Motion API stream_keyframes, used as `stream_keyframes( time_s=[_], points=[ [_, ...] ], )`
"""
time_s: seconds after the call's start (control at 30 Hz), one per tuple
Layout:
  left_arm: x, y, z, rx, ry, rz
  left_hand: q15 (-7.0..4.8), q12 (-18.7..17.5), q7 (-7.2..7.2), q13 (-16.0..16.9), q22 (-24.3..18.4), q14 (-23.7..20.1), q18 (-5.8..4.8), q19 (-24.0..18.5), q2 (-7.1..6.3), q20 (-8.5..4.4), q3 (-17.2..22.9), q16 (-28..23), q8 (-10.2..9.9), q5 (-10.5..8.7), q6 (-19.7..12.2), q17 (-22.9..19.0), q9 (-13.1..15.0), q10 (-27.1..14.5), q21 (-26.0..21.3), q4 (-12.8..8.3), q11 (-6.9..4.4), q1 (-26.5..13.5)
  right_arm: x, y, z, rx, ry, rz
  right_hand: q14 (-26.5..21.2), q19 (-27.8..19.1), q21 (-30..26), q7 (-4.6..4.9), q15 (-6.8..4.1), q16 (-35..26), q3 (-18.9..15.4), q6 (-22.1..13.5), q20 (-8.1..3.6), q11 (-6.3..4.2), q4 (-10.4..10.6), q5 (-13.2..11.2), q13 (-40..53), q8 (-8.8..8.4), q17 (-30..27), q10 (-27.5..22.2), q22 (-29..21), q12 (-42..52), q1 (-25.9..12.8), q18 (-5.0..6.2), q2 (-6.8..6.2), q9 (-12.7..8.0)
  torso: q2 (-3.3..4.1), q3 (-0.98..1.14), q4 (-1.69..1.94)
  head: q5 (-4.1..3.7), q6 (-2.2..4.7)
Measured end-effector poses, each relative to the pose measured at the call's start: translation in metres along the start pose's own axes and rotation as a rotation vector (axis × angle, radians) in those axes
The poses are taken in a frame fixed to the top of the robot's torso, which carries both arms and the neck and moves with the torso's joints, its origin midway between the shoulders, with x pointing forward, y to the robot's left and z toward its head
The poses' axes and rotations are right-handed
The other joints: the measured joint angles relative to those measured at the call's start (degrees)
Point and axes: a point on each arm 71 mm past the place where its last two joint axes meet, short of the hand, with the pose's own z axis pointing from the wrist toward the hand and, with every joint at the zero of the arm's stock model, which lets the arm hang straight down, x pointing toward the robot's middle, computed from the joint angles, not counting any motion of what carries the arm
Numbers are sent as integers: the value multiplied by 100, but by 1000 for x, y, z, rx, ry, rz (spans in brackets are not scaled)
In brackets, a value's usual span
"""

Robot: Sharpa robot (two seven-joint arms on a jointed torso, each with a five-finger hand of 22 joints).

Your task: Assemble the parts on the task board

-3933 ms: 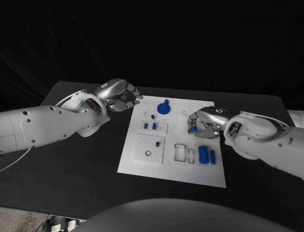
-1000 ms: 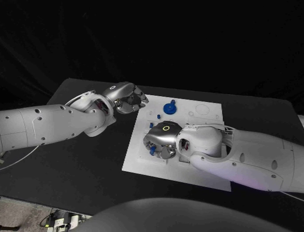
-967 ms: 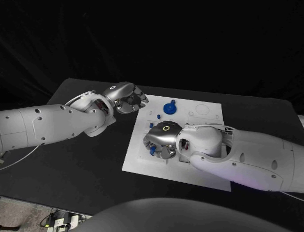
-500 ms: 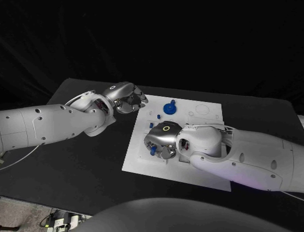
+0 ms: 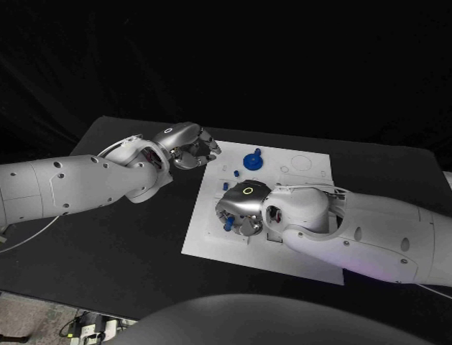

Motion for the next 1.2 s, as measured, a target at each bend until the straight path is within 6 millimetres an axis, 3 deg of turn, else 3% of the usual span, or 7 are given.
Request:
stream_keyframes(
  time_s=[0.47,0.73,0.9,1.0,1.07,1.2],
  points=[
    [1,0,0,-1,5,-1,0,0,21,0,-1,1,0,0,23,0,6,-22,0,0,-21,-21,1,0,-20,6,0,23,1,2,1,-3,1,-4,-40,-41,-66,-112,40,-36,0,-56,41,67,0,-183,6,-140,-44,-110,0,-68,-38,0,-37,-24,0,1,0,15,0],
    [1,1,0,-1,8,-1,-1,0,21,0,-1,1,0,0,24,0,5,-22,0,0,-21,-21,4,0,-20,6,0,23,1,2,1,-5,2,-3,-73,-62,-145,-260,50,-87,9,-335,62,100,-37,-337,41,-378,-89,-266,0,-147,-38,0,-37,-84,0,1,-1,18,0],
    [2,0,0,-2,12,-2,-1,0,21,0,-1,1,0,0,23,0,5,-22,0,0,-21,-20,4,0,-20,5,0,23,2,2,0,-5,6,-3,-146,-136,-234,-238,62,-146,-1,-313,72,143,-48,-337,58,-378,-150,-396,-1,-194,-38,0,-37,-84,0,1,-1,6,0],
    [2,0,0,-2,13,-2,-1,0,20,0,-1,1,0,0,23,0,5,-22,0,-1,-21,-20,4,0,-20,5,0,23,3,2,0,-3,10,-3,-257,-241,-379,-271,92,-224,1,-346,90,170,-79,-363,87,-438,-237,-585,-1,-239,-40,1,-40,-87,0,1,-1,4,0],
    [2,1,0,-3,14,-2,-1,0,20,0,-1,1,0,0,23,0,5,-22,0,-1,-21,-20,4,0,-20,5,0,23,3,1,0,-2,12,-3,-324,-331,-502,-283,117,-289,-13,-358,102,198,-93,-370,112,-485,-307,-720,1,-259,-60,91,-60,-97,0,1,-1,7,0],
    [2,1,0,-4,17,-2,-1,0,20,0,-1,1,0,0,23,0,5,-22,0,-1,-21,-20,3,0,-20,5,0,23,4,1,-1,0,19,-3,-475,-463,-702,-313,143,-385,-9,-444,134,237,-119,-426,163,-607,-429,-964,4,-303,-60,91,-60,-141,0,1,-1,10,0]
  ],
)
